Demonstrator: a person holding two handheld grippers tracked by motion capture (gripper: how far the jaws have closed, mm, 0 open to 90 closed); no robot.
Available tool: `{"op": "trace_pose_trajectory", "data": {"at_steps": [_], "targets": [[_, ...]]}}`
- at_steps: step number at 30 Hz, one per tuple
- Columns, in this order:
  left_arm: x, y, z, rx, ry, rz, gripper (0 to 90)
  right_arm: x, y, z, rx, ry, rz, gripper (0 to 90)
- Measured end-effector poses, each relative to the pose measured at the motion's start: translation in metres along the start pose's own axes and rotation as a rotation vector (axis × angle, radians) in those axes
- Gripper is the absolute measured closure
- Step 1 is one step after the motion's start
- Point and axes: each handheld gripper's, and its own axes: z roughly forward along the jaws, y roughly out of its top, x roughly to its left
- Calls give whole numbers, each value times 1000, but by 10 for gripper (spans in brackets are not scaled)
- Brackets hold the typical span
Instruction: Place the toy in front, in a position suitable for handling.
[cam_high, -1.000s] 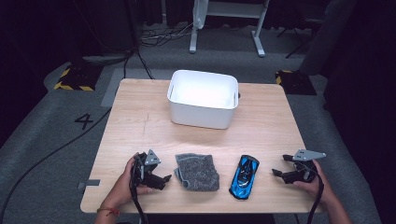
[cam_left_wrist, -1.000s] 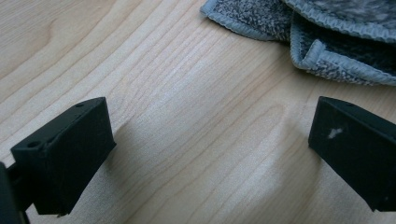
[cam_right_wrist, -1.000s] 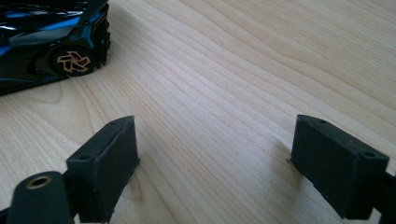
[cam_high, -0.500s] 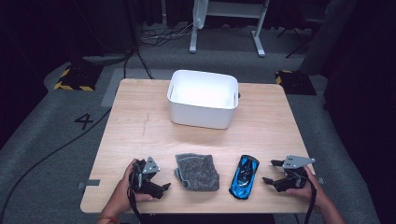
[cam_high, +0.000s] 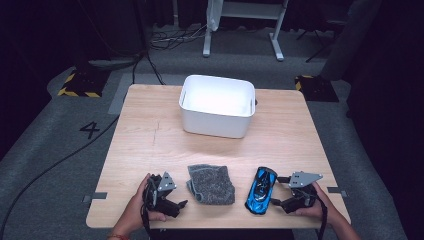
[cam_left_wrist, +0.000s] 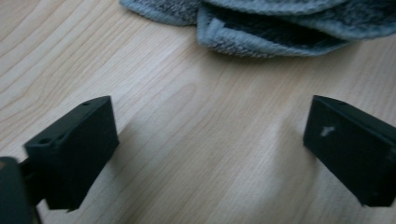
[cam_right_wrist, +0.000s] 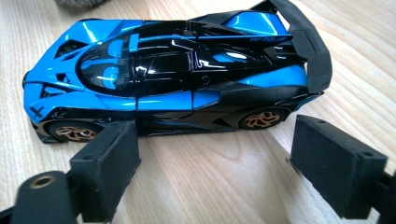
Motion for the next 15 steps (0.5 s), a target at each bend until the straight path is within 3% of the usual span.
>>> {"op": "trace_pose_trajectory", "data": {"at_steps": [2,4,5,9,15], "targets": [[-2,2,-1,-4,-7,8,84,1,0,1,2,7,2,148],[-5,4,-2,-12,-15,12,210,1,1,1,5,10,7,139],[-10,6,-3,-8,-2,28,144,2,1,1,9,0,14,131],[-22,13,-7,-24,-15,77,176,3,2,3,16,-28,16,54],[-29,20,-14,-83,-41,72,162,3,3,6,20,-55,16,3]]}}
